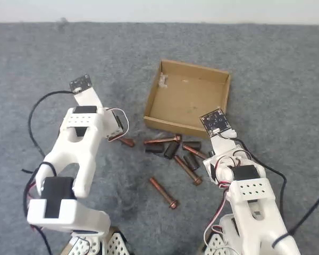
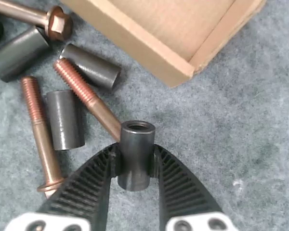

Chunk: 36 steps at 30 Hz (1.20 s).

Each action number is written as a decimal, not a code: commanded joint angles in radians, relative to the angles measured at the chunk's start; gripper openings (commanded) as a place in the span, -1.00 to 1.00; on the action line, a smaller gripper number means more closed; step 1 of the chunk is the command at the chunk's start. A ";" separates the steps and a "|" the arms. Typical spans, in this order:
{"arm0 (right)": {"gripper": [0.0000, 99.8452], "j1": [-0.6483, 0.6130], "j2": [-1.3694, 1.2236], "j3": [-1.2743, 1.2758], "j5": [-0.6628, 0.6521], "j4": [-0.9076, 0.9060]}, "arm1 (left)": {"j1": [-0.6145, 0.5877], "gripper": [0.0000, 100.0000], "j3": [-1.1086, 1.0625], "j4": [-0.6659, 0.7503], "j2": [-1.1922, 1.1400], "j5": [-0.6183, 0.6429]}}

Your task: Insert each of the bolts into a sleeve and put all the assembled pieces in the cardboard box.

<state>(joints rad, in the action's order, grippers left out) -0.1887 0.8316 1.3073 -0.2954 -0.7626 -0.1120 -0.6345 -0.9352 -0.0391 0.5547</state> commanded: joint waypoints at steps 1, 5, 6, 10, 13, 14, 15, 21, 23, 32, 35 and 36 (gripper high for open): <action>-0.99 0.012 0.030 -0.003 -0.017 0.022 | 0.002 -0.74 0.007 -0.002 0.006 0.011; -0.99 0.012 0.030 -0.003 -0.017 0.022 | 0.005 -0.74 0.008 -0.009 -0.003 0.012; -0.99 0.012 0.030 -0.003 -0.017 0.022 | 0.005 -0.74 0.019 -0.018 -0.014 0.012; -0.99 0.012 0.030 -0.003 -0.017 0.022 | 0.002 -0.74 0.134 -0.117 -0.130 0.012; -0.99 0.012 0.030 -0.003 -0.017 0.022 | -0.005 -0.74 0.231 -0.190 -0.226 0.009; -0.99 0.012 0.030 -0.003 -0.017 0.022 | -0.005 -0.74 0.248 -0.201 -0.239 0.008; -0.99 0.012 0.030 -0.003 -0.017 0.022 | -0.005 -0.74 0.249 -0.199 -0.239 0.008; -0.99 0.012 0.030 -0.003 -0.017 0.022 | 0.008 -0.96 0.151 -0.103 -0.135 -0.055; -0.99 0.012 0.030 -0.003 -0.017 0.022 | 0.026 -0.98 0.088 -0.052 -0.077 -0.081; -0.99 0.012 0.030 -0.003 -0.017 0.019 | 0.071 -0.98 -0.125 0.127 0.164 -0.087; -0.99 0.010 0.030 -0.003 -0.017 0.016 | 0.064 -0.98 -0.143 0.158 0.207 -0.089; -0.99 0.010 0.031 -0.003 -0.017 0.015 | 0.055 -0.98 -0.147 0.167 0.215 -0.089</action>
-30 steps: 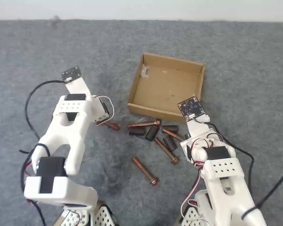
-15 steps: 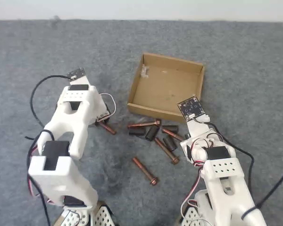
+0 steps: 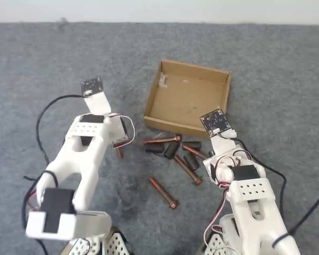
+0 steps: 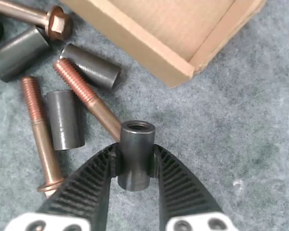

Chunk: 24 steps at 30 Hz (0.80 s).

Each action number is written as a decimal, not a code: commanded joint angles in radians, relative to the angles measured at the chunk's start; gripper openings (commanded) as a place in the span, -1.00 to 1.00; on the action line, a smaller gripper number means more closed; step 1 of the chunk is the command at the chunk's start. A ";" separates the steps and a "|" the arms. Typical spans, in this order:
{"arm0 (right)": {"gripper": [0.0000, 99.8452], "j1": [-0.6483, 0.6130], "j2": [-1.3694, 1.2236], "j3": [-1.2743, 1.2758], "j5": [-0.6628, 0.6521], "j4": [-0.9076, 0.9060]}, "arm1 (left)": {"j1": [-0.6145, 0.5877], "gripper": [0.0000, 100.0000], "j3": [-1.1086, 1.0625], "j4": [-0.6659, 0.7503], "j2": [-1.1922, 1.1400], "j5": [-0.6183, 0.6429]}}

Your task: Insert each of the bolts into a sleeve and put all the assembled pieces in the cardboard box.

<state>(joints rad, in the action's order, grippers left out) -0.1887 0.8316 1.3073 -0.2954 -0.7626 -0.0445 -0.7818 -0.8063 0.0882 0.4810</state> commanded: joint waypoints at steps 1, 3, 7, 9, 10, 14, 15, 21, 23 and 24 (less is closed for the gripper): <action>-0.99 0.010 0.033 -0.003 -0.017 0.015 | -0.021 -0.98 -0.002 0.049 0.091 -0.015; -0.99 0.007 0.038 -0.003 -0.015 0.013 | -0.040 -0.98 -0.005 0.069 0.086 -0.015; -0.99 -0.056 0.041 -0.005 -0.009 -0.004 | -0.060 -0.98 -0.005 0.092 0.058 -0.015; -0.99 -0.076 0.041 -0.005 -0.008 -0.004 | -0.057 -0.98 -0.001 0.106 0.041 -0.035; -0.99 -0.081 0.041 -0.006 -0.008 -0.002 | -0.057 -0.98 0.001 0.110 0.038 -0.066; -0.99 -0.082 0.056 -0.043 0.063 -0.008 | -0.052 -0.98 -0.001 0.106 0.038 -0.175; -0.99 -0.082 0.073 -0.063 0.103 -0.025 | -0.052 -0.98 -0.001 0.106 0.038 -0.181; -0.99 -0.084 0.257 -0.114 0.276 -0.088 | -0.058 -0.98 -0.001 0.109 0.038 -0.183; -0.99 -0.097 0.323 -0.097 0.275 -0.081 | -0.057 -0.98 0.001 0.109 0.038 -0.183; -0.99 -0.116 0.354 -0.081 0.275 -0.073 | -0.057 -0.98 0.001 0.109 0.038 -0.184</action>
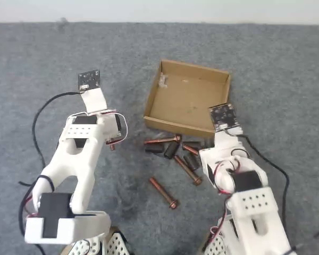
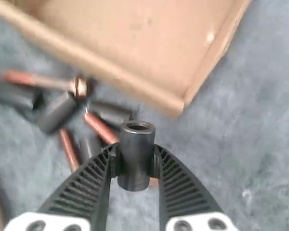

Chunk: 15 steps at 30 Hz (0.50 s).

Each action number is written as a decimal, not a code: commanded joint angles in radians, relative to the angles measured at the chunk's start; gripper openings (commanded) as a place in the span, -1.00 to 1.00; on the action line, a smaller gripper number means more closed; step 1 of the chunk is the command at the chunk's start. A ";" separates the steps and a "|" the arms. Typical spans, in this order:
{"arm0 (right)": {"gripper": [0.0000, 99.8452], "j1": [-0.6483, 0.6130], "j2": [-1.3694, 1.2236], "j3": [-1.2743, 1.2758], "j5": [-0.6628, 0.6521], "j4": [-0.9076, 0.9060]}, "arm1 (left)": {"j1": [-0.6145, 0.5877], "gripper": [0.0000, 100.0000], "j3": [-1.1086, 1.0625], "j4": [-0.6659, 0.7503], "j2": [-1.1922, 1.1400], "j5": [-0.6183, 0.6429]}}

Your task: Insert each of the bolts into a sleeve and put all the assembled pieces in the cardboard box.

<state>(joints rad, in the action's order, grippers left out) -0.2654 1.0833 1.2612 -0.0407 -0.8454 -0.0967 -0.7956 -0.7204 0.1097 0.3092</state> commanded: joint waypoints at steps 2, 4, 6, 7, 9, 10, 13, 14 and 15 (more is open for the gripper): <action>-0.99 -0.090 0.157 0.012 0.020 0.033 | -0.005 -0.98 0.015 0.023 0.017 -0.012; -0.99 -0.150 0.211 0.068 0.025 0.081 | -0.005 -0.98 0.015 0.023 0.017 -0.012; -0.99 -0.200 0.268 0.141 0.026 0.170 | -0.005 -0.98 0.015 0.023 0.017 -0.012; -0.99 -0.223 0.298 0.186 0.026 0.226 | -0.005 -0.98 0.015 0.023 0.017 -0.012; -0.99 -0.263 0.357 0.281 0.026 0.369 | -0.005 -0.98 0.015 0.023 0.017 -0.012; -0.99 -0.285 0.380 0.316 0.026 0.429 | -0.005 -0.98 0.015 0.023 0.017 -0.012; -0.99 -0.302 0.426 0.374 0.026 0.486 | -0.005 -0.98 0.015 0.023 0.017 -0.012; -0.99 -0.302 0.440 0.388 0.026 0.495 | -0.005 -0.98 0.015 0.023 0.017 -0.012; -0.99 -0.302 0.449 0.404 0.026 0.524 | -0.005 -0.98 0.015 0.023 0.017 -0.012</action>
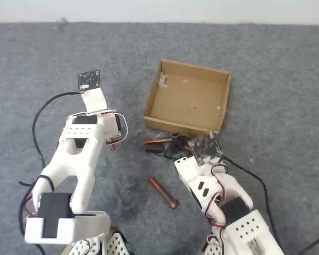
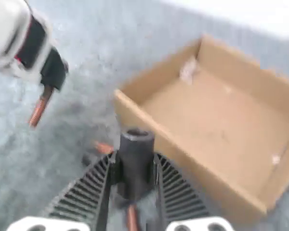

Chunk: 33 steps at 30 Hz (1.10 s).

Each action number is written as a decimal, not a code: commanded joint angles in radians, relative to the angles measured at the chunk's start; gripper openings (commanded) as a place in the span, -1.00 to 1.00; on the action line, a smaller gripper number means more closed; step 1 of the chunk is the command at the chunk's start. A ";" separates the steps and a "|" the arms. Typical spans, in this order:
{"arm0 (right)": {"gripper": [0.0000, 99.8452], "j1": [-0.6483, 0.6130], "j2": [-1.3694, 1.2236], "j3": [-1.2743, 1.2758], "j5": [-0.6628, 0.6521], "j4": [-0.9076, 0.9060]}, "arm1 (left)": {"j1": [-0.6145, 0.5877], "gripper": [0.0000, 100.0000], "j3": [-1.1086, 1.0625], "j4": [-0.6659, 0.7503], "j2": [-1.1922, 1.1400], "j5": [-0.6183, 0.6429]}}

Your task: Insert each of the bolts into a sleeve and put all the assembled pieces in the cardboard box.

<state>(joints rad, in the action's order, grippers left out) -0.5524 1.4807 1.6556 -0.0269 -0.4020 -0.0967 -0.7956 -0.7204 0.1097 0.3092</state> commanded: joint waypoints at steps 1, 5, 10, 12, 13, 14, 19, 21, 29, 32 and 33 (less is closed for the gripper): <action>-0.99 -0.015 0.059 0.032 0.012 0.127 | -0.003 -0.98 0.015 0.023 0.017 -0.012; -0.99 -0.007 0.047 0.035 0.038 0.237 | -0.002 -0.98 0.015 0.023 0.017 -0.012; -0.99 -0.002 -0.047 0.035 0.167 0.355 | -0.002 -0.98 0.015 0.023 0.015 -0.012; -0.99 -0.002 -0.113 0.035 0.175 0.423 | -0.002 -0.98 0.015 0.023 0.015 -0.012; -0.99 -0.001 -0.153 0.035 0.176 0.464 | -0.002 -0.98 0.015 0.023 0.015 -0.012; -0.99 -0.001 -0.193 0.032 0.176 0.501 | 0.000 -0.98 0.015 0.023 0.015 -0.012; -0.99 -0.001 -0.401 0.023 0.176 0.684 | 0.000 -0.98 0.015 0.023 0.015 -0.012; -0.99 -0.002 -0.478 0.018 0.176 0.751 | 0.000 -0.98 0.015 0.023 0.015 -0.012; -0.99 -0.004 -0.796 0.012 0.176 1.050 | 0.000 -0.98 0.012 0.044 0.012 -0.011; -0.99 -0.007 -0.920 0.012 0.178 1.153 | -0.002 -0.98 0.010 0.049 0.014 -0.011; -0.99 -0.008 -0.960 0.012 0.178 1.188 | -0.002 -0.98 0.010 0.049 0.014 -0.011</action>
<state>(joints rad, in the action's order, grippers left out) -0.5585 0.6137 1.6632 0.1389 0.6813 -0.0967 -0.7956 -0.6943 0.1097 0.3092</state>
